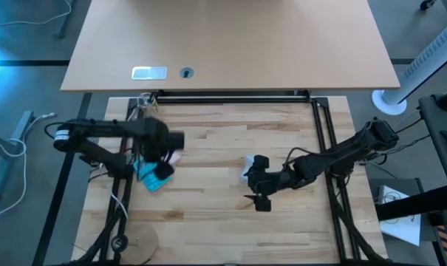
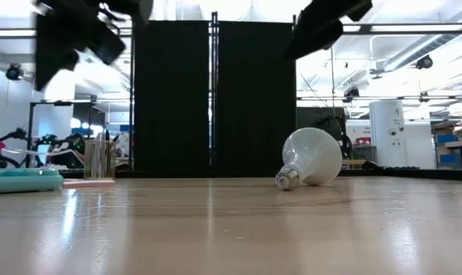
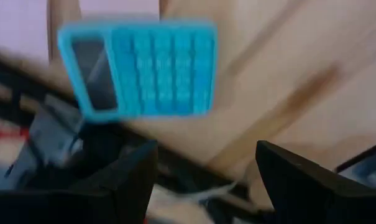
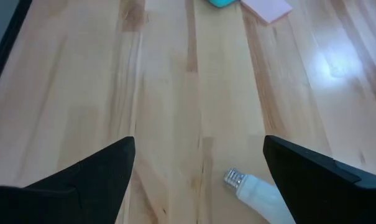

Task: Screw lightbulb
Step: Insert the lightbulb into the lamp

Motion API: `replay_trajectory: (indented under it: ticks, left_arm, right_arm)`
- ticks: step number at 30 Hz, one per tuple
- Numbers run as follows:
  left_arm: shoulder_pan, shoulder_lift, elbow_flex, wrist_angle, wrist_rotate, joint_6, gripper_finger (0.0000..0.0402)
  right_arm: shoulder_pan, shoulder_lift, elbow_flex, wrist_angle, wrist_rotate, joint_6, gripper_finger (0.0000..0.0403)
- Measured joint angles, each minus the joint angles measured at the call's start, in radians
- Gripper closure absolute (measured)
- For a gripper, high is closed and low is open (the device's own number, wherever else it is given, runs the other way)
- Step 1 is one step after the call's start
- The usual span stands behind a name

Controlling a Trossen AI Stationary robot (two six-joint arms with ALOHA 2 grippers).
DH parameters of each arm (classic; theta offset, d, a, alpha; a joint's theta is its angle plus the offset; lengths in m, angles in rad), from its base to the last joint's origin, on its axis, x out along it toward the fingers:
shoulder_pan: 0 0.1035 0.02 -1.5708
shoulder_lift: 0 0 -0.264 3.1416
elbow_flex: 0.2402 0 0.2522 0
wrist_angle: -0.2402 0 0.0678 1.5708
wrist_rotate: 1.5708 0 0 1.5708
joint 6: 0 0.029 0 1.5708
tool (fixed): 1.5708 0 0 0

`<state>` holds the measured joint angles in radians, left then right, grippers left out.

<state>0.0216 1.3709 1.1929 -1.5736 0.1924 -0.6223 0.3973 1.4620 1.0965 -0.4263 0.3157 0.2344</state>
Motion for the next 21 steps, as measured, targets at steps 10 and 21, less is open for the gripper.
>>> replay_trajectory:
  ticks: [10,21]
  left_arm:
    - [-0.332,0.129,0.056,0.117,0.190,-0.321,0.0141]
    - [-0.448,0.334,0.096,0.118,0.637,-0.393,0.0141]
  right_arm:
    - [0.020,0.000,0.027,-0.011,-0.122,0.094,0.0053]
    - [0.024,-0.002,0.044,-0.011,-0.186,0.029,0.0053]
